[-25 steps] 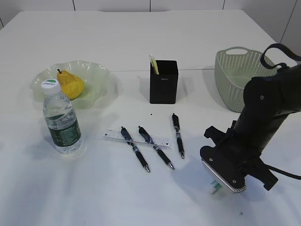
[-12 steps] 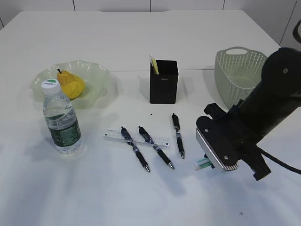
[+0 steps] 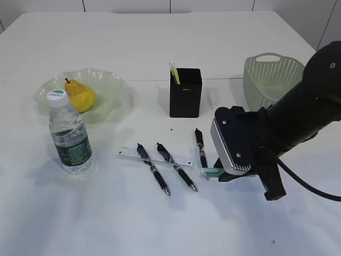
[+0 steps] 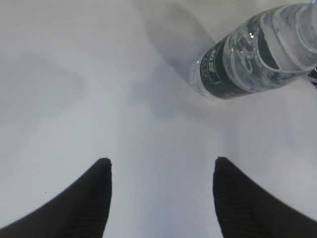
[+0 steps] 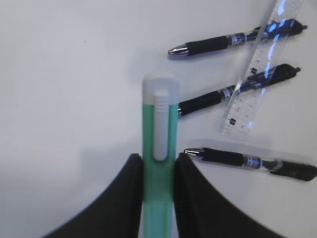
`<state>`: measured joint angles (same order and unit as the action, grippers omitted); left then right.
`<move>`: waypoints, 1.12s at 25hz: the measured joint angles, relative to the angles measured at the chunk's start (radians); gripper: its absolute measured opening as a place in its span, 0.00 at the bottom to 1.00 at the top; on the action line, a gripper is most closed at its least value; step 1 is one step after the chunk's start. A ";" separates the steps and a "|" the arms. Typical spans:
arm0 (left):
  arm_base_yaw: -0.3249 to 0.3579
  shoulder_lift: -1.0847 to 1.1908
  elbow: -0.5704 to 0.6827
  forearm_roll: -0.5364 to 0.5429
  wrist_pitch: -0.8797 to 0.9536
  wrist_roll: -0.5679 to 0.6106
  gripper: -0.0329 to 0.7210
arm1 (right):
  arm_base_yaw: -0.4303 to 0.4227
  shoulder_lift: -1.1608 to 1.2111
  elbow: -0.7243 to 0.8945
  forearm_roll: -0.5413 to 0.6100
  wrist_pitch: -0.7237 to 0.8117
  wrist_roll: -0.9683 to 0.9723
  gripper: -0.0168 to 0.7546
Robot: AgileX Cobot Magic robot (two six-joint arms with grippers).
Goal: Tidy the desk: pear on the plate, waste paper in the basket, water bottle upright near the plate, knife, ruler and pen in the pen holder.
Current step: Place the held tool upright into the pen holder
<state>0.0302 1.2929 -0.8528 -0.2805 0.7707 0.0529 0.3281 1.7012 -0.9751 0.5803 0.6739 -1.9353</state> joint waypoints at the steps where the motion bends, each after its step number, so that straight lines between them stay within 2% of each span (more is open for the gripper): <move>1: 0.000 0.000 0.000 0.000 0.002 0.000 0.65 | 0.000 0.000 0.000 0.019 -0.005 0.000 0.21; 7: 0.000 0.000 0.000 0.000 0.018 0.000 0.65 | 0.000 -0.006 -0.013 0.169 -0.073 -0.008 0.21; 11: 0.000 0.000 0.000 0.000 0.025 0.000 0.65 | 0.000 -0.008 -0.034 0.335 -0.153 -0.082 0.21; 14: 0.000 0.000 0.000 0.000 0.033 0.000 0.65 | 0.000 -0.008 -0.051 0.511 -0.197 -0.183 0.21; 22: 0.000 0.000 0.000 0.000 0.042 0.000 0.65 | -0.024 -0.008 -0.059 1.108 -0.264 -0.584 0.21; 24: 0.000 0.000 0.000 0.000 0.044 0.000 0.65 | -0.048 -0.006 -0.066 1.160 -0.257 -0.618 0.21; 28: 0.000 0.000 0.000 0.000 0.044 0.000 0.65 | -0.095 0.011 -0.082 1.187 -0.207 -0.633 0.21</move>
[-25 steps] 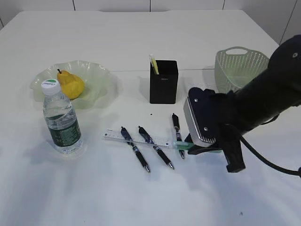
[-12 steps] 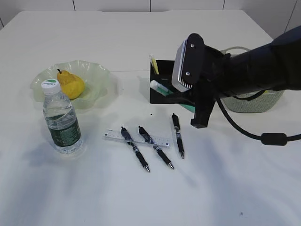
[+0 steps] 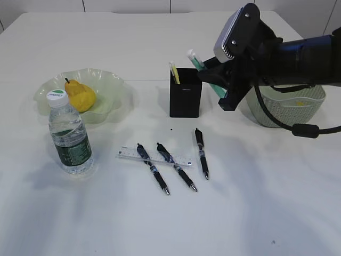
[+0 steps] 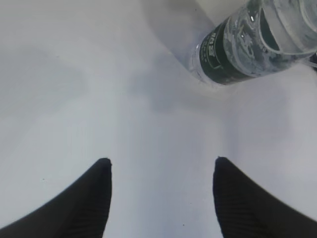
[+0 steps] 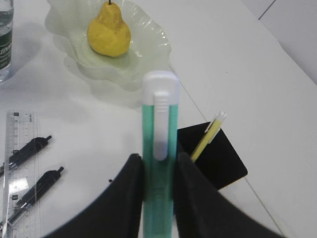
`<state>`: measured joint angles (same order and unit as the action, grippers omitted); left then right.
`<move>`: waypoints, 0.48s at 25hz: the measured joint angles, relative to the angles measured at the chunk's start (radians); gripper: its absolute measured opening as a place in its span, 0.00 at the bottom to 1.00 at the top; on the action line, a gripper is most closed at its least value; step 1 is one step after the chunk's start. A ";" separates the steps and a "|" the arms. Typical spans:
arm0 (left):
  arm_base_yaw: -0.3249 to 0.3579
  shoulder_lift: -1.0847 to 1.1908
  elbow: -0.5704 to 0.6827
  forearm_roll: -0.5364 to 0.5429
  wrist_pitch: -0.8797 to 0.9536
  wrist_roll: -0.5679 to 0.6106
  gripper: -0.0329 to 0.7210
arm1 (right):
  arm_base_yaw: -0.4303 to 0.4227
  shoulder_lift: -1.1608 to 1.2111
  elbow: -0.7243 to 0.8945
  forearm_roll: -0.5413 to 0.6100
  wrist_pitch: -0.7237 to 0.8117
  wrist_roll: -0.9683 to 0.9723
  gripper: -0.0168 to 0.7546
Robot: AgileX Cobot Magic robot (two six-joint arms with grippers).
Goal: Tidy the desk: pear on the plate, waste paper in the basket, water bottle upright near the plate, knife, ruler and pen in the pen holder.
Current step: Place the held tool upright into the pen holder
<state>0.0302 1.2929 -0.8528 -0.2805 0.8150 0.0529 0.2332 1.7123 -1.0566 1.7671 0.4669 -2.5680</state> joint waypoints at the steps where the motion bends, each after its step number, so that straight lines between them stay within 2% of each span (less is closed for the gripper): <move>1: 0.000 0.000 0.000 0.000 0.000 0.000 0.65 | -0.007 0.007 -0.007 0.000 0.018 0.000 0.21; 12: 0.000 0.000 0.000 0.000 0.002 0.000 0.65 | -0.017 0.160 -0.209 0.000 0.099 0.013 0.21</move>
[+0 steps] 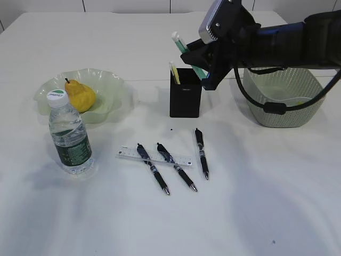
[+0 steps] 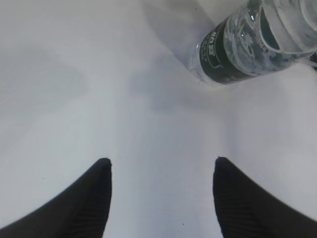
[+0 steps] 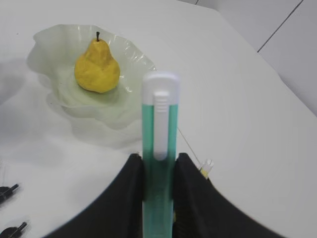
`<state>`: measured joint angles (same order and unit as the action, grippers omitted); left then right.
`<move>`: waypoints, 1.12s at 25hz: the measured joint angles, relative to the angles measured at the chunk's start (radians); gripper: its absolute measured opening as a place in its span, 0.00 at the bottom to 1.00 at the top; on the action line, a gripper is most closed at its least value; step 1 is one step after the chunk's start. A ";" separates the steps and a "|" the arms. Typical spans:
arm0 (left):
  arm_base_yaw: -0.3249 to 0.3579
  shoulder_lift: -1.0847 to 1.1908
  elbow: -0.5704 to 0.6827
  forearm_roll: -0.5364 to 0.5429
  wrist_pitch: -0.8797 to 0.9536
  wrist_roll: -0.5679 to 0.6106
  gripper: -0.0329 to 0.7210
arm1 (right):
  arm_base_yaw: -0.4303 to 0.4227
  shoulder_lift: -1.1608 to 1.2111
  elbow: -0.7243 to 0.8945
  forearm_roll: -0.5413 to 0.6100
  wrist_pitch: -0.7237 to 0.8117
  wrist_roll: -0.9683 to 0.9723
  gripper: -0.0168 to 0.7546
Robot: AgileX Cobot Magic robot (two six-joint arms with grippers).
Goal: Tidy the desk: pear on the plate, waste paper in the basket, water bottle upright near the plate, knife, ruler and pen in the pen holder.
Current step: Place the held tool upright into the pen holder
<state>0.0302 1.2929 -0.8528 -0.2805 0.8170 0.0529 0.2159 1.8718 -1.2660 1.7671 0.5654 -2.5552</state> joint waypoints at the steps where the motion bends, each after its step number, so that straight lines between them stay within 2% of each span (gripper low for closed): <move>1: 0.000 0.000 0.000 0.000 0.002 0.000 0.65 | 0.000 0.018 -0.025 0.000 0.002 0.006 0.21; 11: 0.000 0.000 0.000 0.000 0.004 0.000 0.65 | 0.000 0.168 -0.208 0.000 0.022 0.084 0.21; 28: 0.000 0.000 0.000 0.000 -0.009 0.000 0.65 | -0.046 0.336 -0.392 0.000 0.055 0.175 0.21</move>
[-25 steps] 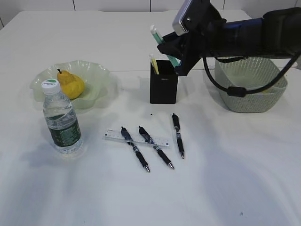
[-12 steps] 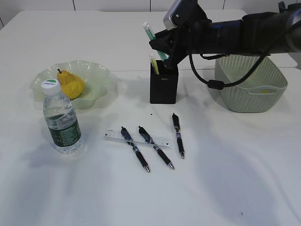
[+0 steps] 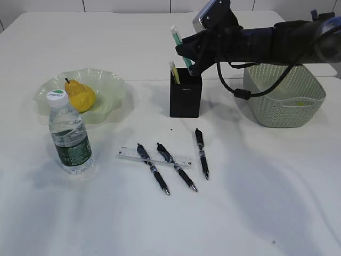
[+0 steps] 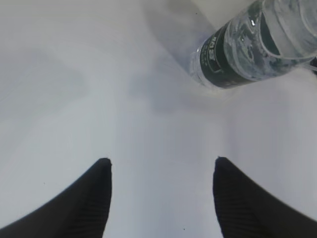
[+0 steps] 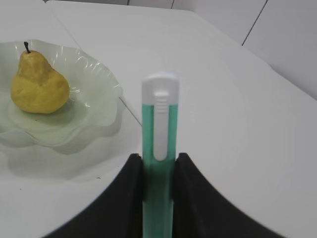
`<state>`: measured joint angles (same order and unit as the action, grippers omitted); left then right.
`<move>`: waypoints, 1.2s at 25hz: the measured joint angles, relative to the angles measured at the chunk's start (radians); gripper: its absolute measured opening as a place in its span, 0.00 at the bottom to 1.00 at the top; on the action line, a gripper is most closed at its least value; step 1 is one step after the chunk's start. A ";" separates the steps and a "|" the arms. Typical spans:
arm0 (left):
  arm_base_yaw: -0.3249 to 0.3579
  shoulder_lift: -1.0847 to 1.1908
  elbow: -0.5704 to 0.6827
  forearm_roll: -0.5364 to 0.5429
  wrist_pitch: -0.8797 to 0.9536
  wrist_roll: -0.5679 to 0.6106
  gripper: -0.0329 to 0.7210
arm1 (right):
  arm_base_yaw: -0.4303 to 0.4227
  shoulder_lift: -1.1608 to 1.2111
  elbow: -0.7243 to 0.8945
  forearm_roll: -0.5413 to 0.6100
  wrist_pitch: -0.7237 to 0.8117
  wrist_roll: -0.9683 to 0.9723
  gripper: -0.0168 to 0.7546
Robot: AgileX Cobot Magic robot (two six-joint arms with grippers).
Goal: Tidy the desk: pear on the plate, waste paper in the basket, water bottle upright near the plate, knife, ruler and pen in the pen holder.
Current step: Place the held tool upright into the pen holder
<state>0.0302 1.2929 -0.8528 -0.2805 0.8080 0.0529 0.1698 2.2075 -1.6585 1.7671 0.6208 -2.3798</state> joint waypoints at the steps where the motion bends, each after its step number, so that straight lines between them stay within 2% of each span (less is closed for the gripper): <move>1: 0.000 0.000 0.000 0.000 -0.003 0.000 0.65 | 0.000 0.010 -0.002 0.000 0.002 0.003 0.21; 30: 0.000 0.000 0.000 0.000 -0.011 0.000 0.65 | -0.013 0.135 -0.064 -0.002 0.023 0.014 0.21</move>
<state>0.0302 1.2929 -0.8528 -0.2805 0.7970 0.0529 0.1564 2.3427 -1.7224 1.7654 0.6436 -2.3654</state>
